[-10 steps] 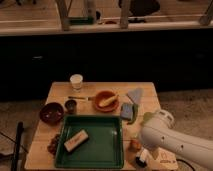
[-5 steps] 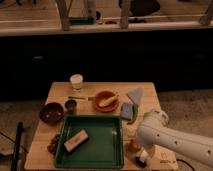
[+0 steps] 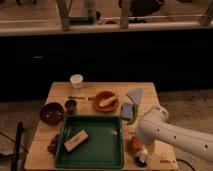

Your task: Place apple in metal cup

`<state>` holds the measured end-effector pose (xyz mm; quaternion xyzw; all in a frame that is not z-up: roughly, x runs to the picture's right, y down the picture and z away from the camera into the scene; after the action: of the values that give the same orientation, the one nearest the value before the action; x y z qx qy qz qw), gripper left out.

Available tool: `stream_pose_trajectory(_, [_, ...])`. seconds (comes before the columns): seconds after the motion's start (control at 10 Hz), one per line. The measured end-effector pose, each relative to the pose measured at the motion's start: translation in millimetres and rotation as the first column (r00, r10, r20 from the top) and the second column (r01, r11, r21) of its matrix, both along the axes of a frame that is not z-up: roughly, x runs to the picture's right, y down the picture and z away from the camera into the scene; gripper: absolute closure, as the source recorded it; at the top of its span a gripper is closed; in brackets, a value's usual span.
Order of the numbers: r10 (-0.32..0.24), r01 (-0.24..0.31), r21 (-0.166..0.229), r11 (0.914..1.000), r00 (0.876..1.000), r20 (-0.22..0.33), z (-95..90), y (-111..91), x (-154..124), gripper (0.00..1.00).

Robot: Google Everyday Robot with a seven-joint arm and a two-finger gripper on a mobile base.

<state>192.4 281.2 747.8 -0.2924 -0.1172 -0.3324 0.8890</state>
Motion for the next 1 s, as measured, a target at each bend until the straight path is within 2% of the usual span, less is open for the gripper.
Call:
stream_pose_trajectory(0.2, [0.008,-0.008,-0.009,0.9999,1.0,0.0,5.3,-0.2,0.4,0.38])
stream_pose_trajectory(0.7, [0.008,-0.008,-0.027,0.9996,1.0,0.0,12.4,-4.3,-1.2,0.91])
stream_pose_trajectory(0.8, [0.006,-0.006,-0.029,0.9995,1.0,0.0,12.6,-5.1,-1.3,0.97])
stream_pose_trajectory(1.0, [0.002,-0.002,-0.031,0.9995,1.0,0.003,12.3,-9.7,-2.9,1.0])
